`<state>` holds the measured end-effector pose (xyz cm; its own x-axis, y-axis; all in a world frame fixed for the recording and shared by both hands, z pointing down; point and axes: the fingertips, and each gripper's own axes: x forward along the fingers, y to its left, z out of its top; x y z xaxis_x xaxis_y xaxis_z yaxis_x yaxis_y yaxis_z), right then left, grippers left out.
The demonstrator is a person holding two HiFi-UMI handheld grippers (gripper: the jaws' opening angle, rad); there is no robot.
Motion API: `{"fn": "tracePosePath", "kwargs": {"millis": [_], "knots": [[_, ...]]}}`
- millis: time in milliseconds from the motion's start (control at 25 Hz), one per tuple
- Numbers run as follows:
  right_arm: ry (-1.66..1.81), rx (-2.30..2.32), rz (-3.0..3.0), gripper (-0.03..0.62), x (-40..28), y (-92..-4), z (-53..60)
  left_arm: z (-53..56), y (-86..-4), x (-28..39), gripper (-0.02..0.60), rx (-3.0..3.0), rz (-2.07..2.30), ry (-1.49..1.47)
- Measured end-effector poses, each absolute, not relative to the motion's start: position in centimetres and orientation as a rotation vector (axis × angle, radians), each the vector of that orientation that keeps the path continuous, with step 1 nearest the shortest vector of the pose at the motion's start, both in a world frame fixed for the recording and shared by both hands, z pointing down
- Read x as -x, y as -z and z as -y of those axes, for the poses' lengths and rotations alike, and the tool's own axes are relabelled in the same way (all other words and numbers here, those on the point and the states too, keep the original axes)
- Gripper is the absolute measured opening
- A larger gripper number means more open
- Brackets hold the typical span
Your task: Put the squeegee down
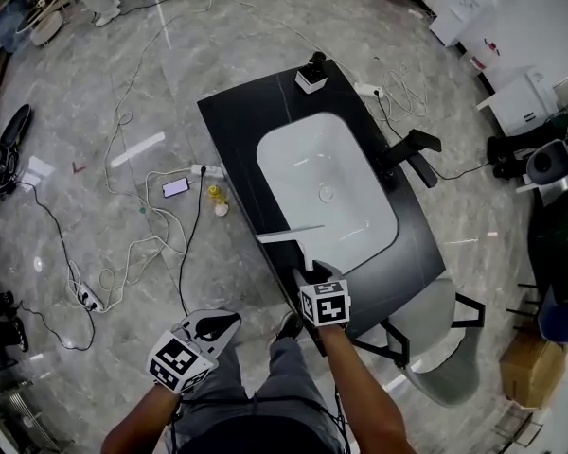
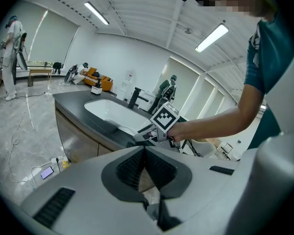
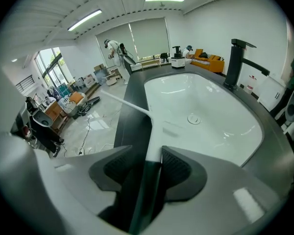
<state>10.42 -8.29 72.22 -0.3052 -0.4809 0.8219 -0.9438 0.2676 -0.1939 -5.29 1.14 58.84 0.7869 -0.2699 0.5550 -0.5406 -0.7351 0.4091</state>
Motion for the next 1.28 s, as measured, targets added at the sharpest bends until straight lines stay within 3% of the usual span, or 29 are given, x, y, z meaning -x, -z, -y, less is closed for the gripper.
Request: {"fn": "tracePosePath", "kwargs": {"millis": [160, 240, 480, 1040, 1280], "knots": [[-0.976, -1.197, 1.944, 0.209, -9.4, -71.9, 7.4, -1.7, -57.9, 5.9, 0.005, -2.413, 0.612, -0.633], [-0.963, -1.111, 1.987, 0.16, -7.9, -72.0, 6.8, -2.0, -57.4, 6.2, 0.005, -2.416, 0.618, -0.633], [-0.815, -1.159, 1.923, 0.163, -7.4, -71.6, 8.4, -2.9, -57.0, 6.7, 0.005, -2.414, 0.638, -0.631], [-0.133, -0.997, 1.865, 0.118, -7.7, -70.4, 6.7, -5.3, -56.7, 7.5, 0.005, -2.406, 0.654, -0.627], [-0.396, -1.097, 1.948, 0.12, -8.4, -70.9, 5.9, -6.6, -57.1, 7.3, 0.005, -2.4, 0.646, -0.643]]}}
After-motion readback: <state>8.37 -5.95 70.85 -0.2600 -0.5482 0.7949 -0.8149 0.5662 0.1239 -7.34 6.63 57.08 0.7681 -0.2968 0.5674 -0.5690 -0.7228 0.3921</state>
